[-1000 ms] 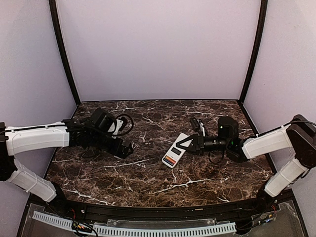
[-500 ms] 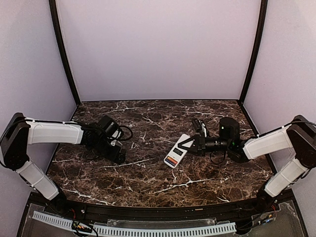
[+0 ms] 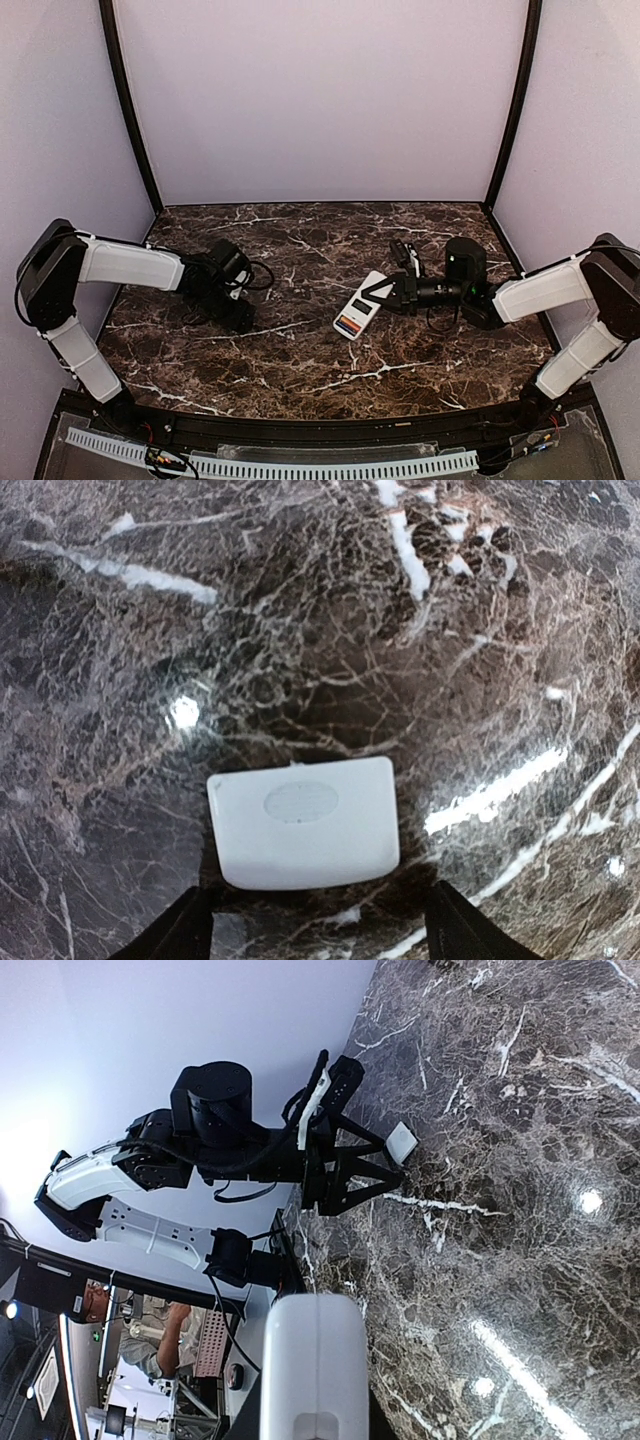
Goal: Load the batteries into the remote control
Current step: Pick up the battery cover from the center of the board.
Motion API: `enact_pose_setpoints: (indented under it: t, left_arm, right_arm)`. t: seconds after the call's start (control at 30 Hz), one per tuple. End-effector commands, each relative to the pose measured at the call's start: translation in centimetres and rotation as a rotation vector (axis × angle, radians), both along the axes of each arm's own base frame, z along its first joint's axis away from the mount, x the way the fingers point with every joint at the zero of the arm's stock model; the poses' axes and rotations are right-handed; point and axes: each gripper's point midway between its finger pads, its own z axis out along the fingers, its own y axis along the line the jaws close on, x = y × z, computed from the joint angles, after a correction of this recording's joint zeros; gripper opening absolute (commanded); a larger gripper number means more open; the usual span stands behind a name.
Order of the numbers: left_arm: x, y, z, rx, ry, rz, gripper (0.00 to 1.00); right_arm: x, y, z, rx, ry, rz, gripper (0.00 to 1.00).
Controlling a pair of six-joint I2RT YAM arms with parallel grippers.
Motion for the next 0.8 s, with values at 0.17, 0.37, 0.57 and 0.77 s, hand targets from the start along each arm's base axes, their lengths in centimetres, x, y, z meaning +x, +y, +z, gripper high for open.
enact_pose_setpoints:
  t: [0.17, 0.37, 0.57, 0.77]
  left_arm:
    - [1.5, -0.8, -0.6, -0.002, -0.014, 0.002, 0.65]
    - [1.6, -0.8, -1.0, 0.007, -0.004, 0.005, 0.52]
    - [1.4, -1.0, -0.6, -0.008, -0.005, 0.001, 0.40]
    - [1.0, -2.3, 1.7, -0.076, -0.048, -0.043, 0.35]
  right_arm:
    - [0.0, -0.3, 0.6, 0.024, -0.033, 0.005, 0.00]
    - [0.1, -0.4, 0.3, 0.019, -0.028, 0.001, 0.00]
    - [0.2, -0.5, -0.1, 0.014, -0.022, -0.009, 0.00]
    - [0.5, -0.7, -0.8, 0.007, 0.002, -0.041, 0.00]
